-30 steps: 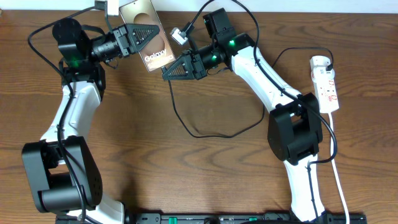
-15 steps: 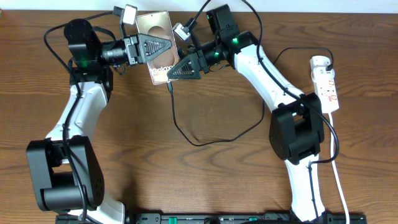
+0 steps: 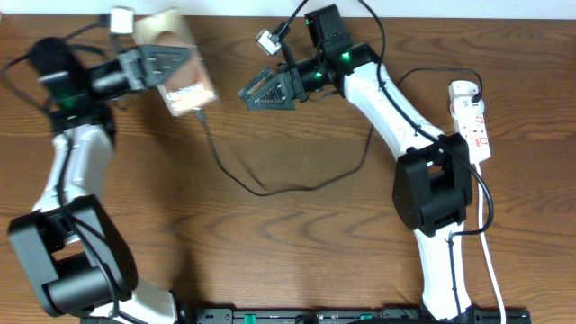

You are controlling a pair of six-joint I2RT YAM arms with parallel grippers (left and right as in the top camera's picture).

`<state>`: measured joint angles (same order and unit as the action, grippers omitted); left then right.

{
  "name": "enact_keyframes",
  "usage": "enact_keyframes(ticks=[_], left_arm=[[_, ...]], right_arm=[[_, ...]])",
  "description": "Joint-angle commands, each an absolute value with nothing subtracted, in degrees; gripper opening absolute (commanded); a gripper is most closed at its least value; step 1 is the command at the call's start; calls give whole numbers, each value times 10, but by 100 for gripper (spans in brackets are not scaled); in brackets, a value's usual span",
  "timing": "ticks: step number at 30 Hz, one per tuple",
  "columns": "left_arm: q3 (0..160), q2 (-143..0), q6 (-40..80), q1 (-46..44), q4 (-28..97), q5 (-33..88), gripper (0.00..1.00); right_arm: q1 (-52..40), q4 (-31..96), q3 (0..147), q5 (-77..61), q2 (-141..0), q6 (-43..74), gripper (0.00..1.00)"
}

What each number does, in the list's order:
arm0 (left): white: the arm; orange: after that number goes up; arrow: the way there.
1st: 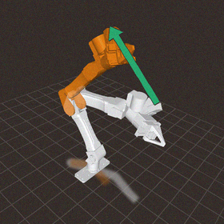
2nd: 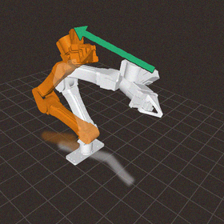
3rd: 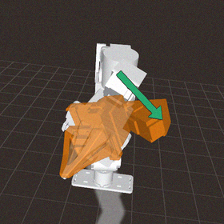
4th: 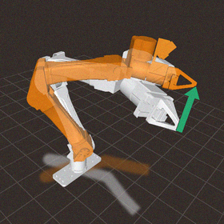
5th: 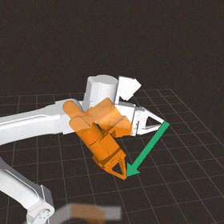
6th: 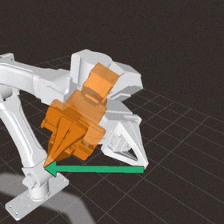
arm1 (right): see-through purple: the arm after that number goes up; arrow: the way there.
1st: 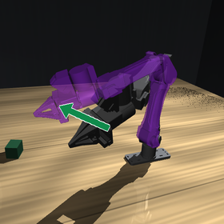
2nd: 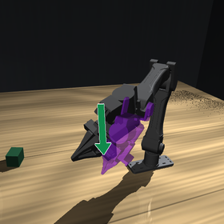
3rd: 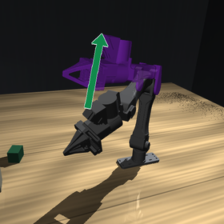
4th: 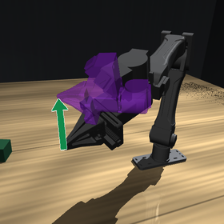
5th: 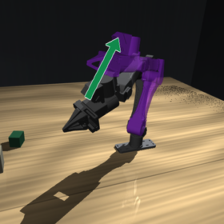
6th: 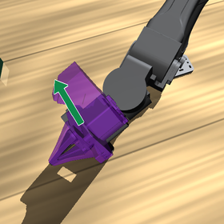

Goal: Plug charger to phone and switch on socket
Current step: 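Release the plug and raise the right gripper toward the power strip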

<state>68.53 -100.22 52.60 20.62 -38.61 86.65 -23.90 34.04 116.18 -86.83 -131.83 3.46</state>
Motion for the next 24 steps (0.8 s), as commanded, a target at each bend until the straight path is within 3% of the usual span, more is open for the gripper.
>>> enact_keyframes(ticks=[1, 10, 18, 24], left_arm=[[687, -995, 580, 260, -391, 868, 7], [683, -995, 583, 289, -391, 900, 7], [649, -995, 562, 269, -391, 890, 8], [527, -996, 531, 239, -390, 809, 7]], right_arm=[[-221, 349, 1172, -767, -1315, 136, 99], [-194, 553, 1212, -382, -1293, 155, 99], [-174, 696, 1318, -195, -1246, 152, 99], [-169, 748, 1378, -82, -1180, 168, 99]])
